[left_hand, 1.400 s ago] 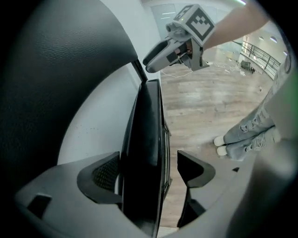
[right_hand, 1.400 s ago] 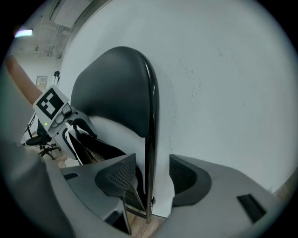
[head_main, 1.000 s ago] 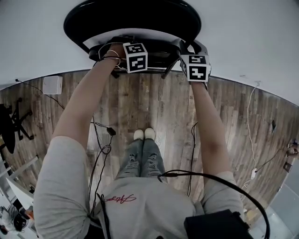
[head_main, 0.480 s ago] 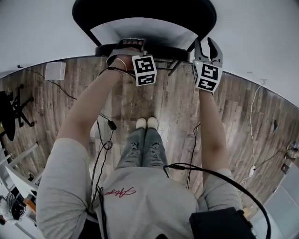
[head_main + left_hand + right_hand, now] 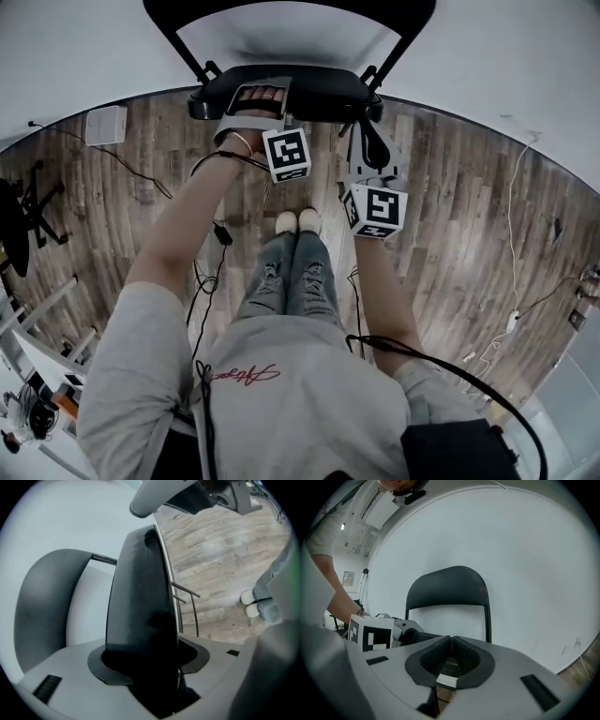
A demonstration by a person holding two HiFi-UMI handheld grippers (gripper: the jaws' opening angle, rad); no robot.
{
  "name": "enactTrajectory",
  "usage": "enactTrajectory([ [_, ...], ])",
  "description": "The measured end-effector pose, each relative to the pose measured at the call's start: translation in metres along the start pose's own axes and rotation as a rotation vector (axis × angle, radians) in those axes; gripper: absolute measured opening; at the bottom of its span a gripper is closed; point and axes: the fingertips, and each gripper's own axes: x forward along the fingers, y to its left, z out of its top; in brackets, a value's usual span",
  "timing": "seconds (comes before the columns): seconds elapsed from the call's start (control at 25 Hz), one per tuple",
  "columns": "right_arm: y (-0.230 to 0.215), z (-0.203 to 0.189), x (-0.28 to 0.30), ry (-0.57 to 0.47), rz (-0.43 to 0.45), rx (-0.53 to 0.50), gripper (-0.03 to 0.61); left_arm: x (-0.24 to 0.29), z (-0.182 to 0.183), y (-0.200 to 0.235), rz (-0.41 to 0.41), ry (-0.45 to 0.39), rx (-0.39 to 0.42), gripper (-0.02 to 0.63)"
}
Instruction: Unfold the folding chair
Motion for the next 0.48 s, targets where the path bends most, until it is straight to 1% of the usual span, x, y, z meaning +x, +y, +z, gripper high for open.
enactTrajectory([
  [0.12,0.014,-0.010,-0.011,0.004,-0.008,0.003,0.034,-0.008,0.003,-0.021,0.046,0.006,-0.006,0.268],
  [0.2,0.018,-0.014,-0.018,-0.003,-0.017,-0.005,0.034,-0.013,0.005,-0.038,0.074,-0.001,-0.006,0.286],
  [0.24,0.019,-0.015,-0.022,-0.011,-0.020,-0.018,0.034,-0.015,0.006,-0.042,0.105,-0.004,-0.004,0.287],
  [0.32,0.023,-0.020,-0.029,-0.022,-0.014,-0.043,0.030,-0.023,0.005,-0.044,0.207,0.008,0.016,0.291],
  [0.36,0.027,-0.025,-0.034,-0.020,-0.004,-0.052,0.029,-0.028,0.005,-0.048,0.239,0.018,0.025,0.293],
  [0.4,0.031,-0.031,-0.039,-0.016,0.011,-0.061,0.029,-0.032,0.005,-0.057,0.246,0.024,0.027,0.293],
  [0.44,0.035,-0.037,-0.044,-0.014,0.027,-0.072,0.029,-0.036,0.005,-0.067,0.239,0.025,0.022,0.243],
  [0.48,0.039,-0.043,-0.047,-0.016,0.043,-0.085,0.029,-0.038,0.006,-0.078,0.230,0.023,0.017,0.221],
])
